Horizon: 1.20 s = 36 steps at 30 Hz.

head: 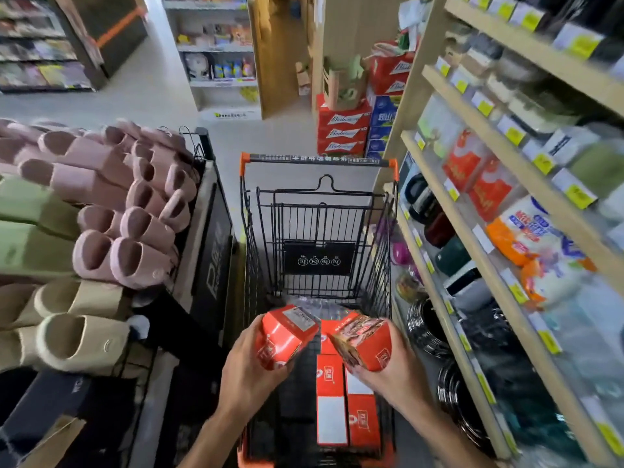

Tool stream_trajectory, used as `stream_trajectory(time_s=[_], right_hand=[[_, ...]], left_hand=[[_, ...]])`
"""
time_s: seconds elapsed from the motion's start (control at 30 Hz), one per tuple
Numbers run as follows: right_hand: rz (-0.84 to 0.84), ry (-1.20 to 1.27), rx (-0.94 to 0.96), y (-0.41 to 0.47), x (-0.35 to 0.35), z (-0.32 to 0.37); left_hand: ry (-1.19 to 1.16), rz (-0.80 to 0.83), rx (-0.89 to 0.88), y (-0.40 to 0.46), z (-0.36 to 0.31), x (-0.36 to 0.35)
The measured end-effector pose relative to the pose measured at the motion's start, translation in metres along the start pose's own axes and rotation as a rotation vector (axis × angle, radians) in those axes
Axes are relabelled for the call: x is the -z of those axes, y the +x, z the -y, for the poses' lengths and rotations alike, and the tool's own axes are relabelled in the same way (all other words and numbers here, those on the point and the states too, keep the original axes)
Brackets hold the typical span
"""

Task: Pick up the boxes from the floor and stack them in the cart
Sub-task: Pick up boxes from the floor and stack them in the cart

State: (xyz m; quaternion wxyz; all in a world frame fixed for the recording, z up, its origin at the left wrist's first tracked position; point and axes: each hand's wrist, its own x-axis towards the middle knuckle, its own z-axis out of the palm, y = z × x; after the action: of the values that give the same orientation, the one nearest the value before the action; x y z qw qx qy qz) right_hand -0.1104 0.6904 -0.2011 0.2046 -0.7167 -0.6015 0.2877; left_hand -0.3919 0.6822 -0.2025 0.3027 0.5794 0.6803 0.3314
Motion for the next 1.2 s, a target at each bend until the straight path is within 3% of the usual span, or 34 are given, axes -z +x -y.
stream_trajectory(time_s=[0.47,0.9,1.2], right_hand=[[-0.070,-0.130,-0.310,0.100,-0.064,-0.007],[-0.131,-0.107,-0.342,0.269,-0.149,-0.062],[-0.062,-0.173,-0.619,0.307,-0.237,-0.137]], left_hand=[[-0.014,0.244,0.040,0.136,0.078,-0.057],[0.010,0.258,0.097,0.175,0.124,-0.115],[-0.029,0.267,0.127,0.176,0.155,-0.141]])
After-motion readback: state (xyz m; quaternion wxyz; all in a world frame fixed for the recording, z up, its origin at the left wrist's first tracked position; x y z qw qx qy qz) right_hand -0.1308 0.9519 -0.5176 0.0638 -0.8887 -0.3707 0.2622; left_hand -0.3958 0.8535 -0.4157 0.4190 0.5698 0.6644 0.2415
